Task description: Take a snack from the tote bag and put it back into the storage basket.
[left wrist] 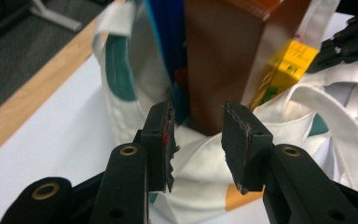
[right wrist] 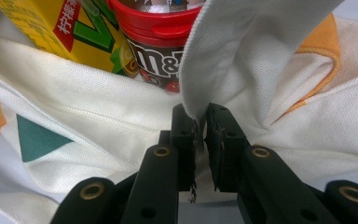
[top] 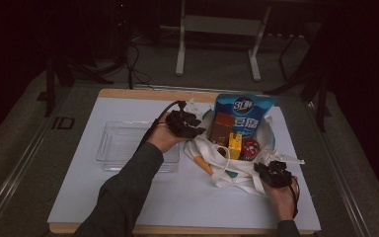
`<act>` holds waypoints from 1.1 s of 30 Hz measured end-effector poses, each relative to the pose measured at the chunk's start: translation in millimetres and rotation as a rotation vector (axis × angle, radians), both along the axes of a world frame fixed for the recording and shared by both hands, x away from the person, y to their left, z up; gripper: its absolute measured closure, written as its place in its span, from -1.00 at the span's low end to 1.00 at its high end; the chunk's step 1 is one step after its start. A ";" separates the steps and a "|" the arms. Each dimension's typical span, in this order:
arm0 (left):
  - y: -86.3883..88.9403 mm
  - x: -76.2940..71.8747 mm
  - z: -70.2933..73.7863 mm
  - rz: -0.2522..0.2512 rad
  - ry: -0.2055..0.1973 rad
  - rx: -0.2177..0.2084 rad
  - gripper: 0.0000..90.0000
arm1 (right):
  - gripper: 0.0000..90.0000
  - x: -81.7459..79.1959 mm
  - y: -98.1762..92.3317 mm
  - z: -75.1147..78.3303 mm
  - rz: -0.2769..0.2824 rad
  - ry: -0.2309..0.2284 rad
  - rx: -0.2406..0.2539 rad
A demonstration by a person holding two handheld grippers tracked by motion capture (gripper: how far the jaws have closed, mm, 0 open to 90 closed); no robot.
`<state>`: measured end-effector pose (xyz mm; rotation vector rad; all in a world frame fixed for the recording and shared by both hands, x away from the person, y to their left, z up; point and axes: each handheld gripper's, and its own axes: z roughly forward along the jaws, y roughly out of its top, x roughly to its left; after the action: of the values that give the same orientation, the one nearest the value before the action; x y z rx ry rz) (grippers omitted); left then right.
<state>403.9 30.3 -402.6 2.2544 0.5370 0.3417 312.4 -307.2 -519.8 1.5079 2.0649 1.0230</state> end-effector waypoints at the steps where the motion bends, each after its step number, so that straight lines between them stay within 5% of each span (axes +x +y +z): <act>1: -0.8 0.4 1.9 -0.019 0.002 0.004 0.39 | 0.80 0.0 0.0 0.0 0.000 0.000 0.000; 20: -14.4 6.4 13.8 -0.146 0.000 -0.072 -0.12 | 0.77 -0.7 -1.3 -0.9 -0.003 0.002 0.007; 33: -27.9 21.9 8.9 -0.149 0.023 -0.078 -0.34 | 0.77 -0.7 -1.7 -1.1 -0.002 0.004 0.009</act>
<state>425.7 2.4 -393.7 2.2097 0.3852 0.2157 311.7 -308.9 -520.9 1.5169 2.0639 1.0305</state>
